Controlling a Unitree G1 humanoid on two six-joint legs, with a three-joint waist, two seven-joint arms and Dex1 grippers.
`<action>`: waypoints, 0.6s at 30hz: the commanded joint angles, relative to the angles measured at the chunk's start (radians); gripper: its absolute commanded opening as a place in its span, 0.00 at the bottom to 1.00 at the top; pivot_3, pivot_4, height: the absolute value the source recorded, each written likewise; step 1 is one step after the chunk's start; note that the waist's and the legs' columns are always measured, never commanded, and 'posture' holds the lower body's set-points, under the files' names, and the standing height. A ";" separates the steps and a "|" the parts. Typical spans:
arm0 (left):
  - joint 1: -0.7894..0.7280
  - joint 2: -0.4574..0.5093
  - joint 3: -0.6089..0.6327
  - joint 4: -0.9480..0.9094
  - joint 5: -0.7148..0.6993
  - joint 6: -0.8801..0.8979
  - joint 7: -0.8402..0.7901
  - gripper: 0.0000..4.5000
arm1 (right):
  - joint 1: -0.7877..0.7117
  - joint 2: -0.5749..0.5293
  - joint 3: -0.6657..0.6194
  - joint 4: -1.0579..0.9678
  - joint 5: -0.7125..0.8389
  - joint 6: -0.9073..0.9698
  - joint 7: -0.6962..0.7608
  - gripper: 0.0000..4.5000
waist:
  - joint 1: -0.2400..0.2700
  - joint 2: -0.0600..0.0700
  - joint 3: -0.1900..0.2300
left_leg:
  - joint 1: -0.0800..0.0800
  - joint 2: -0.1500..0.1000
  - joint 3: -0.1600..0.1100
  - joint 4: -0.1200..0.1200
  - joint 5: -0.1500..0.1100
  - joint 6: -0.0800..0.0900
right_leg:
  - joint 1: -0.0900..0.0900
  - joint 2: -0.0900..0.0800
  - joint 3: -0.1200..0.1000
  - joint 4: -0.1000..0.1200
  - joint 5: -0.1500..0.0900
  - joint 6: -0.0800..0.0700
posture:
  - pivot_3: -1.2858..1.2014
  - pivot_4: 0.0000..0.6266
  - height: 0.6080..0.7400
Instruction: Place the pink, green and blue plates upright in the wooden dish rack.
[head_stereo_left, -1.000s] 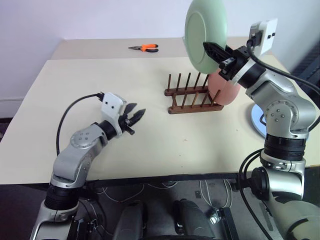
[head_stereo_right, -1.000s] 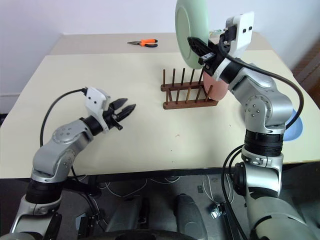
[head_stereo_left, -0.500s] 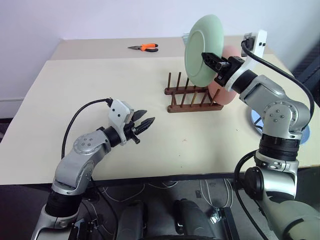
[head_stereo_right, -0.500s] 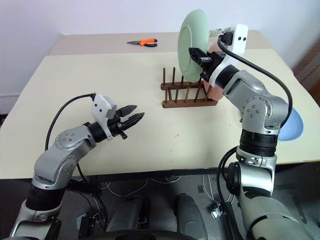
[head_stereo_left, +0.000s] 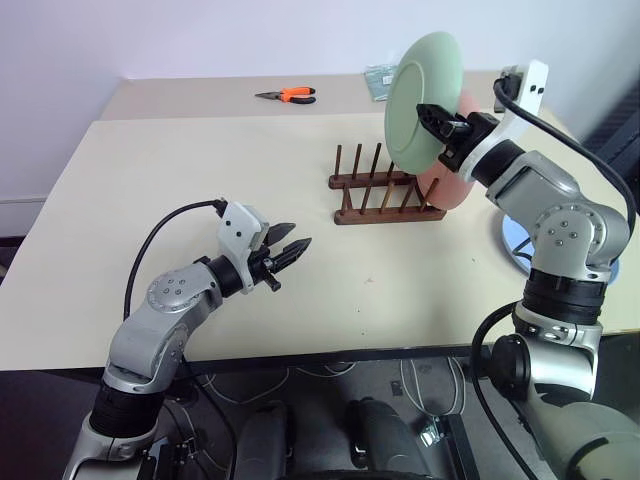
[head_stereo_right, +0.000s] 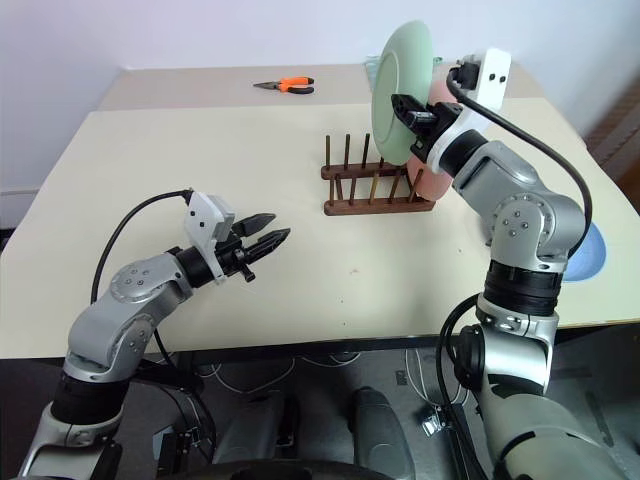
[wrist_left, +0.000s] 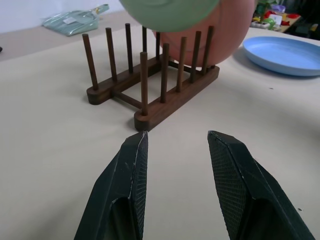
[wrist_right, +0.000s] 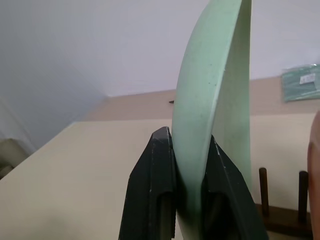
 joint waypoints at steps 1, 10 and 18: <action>-0.001 0.000 -0.001 -0.039 -0.004 -0.006 -0.004 0.42 | 0.005 0.014 0.006 -0.025 0.001 -0.003 -0.018 0.00 | 0.000 0.000 0.000 | 0.000 0.000 0.000 0.000 0.000 0.000 | 0.000 0.000 0.000 0.000 0.000 0.000 | 0.52 0.24 1.00; 0.003 0.000 -0.007 -0.046 -0.001 -0.008 -0.003 0.43 | -0.011 -0.009 0.067 0.014 -0.072 -0.075 0.026 0.40 | 0.000 0.000 0.000 | 0.000 0.000 0.000 0.000 0.000 0.000 | 0.000 0.001 0.000 0.000 0.000 0.000 | 0.52 0.24 1.00; 0.004 -0.001 -0.010 -0.051 -0.002 -0.009 -0.005 0.43 | 0.016 -0.187 0.213 -0.072 -0.259 -0.245 0.189 0.82 | 0.002 0.000 0.000 | 0.000 0.000 0.000 0.000 0.000 0.000 | 0.000 0.001 0.000 -0.001 0.000 0.000 | 0.52 0.24 1.00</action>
